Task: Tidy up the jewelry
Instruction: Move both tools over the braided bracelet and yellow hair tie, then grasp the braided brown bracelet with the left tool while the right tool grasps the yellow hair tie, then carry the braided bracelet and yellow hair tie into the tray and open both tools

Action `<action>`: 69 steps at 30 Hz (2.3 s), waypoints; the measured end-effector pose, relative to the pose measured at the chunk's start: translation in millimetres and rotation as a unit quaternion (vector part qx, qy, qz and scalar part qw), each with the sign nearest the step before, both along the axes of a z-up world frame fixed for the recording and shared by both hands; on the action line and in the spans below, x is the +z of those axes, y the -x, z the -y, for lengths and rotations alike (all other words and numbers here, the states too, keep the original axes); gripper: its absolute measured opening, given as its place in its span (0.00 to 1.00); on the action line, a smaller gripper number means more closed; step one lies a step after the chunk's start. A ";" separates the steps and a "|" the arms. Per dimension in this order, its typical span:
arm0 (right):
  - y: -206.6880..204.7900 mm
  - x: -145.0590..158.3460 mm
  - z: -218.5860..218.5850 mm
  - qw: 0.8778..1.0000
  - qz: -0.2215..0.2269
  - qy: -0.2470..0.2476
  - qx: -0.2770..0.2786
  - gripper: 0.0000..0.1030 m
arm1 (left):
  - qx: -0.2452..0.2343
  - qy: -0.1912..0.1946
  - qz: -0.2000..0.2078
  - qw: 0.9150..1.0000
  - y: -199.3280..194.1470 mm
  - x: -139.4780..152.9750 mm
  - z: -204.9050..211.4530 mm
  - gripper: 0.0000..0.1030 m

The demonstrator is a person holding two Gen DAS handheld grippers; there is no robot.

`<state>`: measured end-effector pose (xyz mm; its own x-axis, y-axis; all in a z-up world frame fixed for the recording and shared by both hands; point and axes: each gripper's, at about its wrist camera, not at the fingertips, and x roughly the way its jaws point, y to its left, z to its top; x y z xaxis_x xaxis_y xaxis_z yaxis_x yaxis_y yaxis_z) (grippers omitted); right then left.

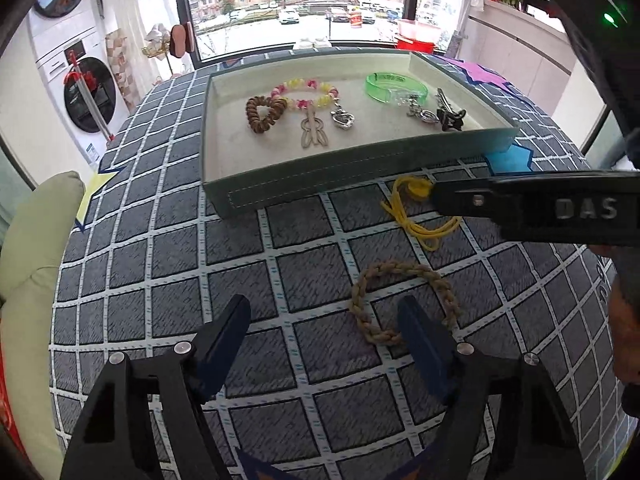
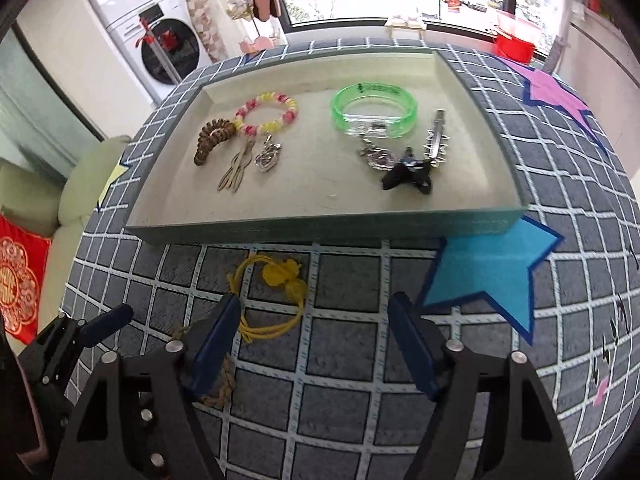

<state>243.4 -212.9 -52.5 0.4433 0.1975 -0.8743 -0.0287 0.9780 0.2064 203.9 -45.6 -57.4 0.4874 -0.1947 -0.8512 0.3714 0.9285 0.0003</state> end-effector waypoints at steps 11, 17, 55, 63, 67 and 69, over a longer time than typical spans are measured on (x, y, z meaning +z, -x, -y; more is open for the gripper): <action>-5.1 -5.9 -24.3 0.996 0.009 0.077 0.041 0.41 | -0.027 0.007 0.004 1.000 5.2 1.1 10.3 0.66; -1.2 -4.6 -29.6 0.995 0.011 0.090 0.051 0.14 | -0.046 0.007 0.005 0.999 8.5 3.5 19.5 0.24; 44.8 75.7 37.1 0.995 0.088 -0.030 -0.030 0.14 | -0.019 0.120 0.069 0.990 -0.5 90.6 -24.1 0.20; 26.4 89.8 40.8 0.994 0.099 -0.028 -0.031 0.14 | -0.009 0.125 0.086 0.988 -24.2 104.2 -24.2 0.20; 11.5 93.2 41.8 0.994 0.101 -0.032 -0.032 0.14 | -0.007 0.122 0.092 0.988 -39.9 105.3 -20.4 0.20; 1.6 93.5 41.8 0.994 0.101 -0.034 -0.032 0.14 | -0.004 0.122 0.092 0.988 -49.5 104.5 -18.4 0.20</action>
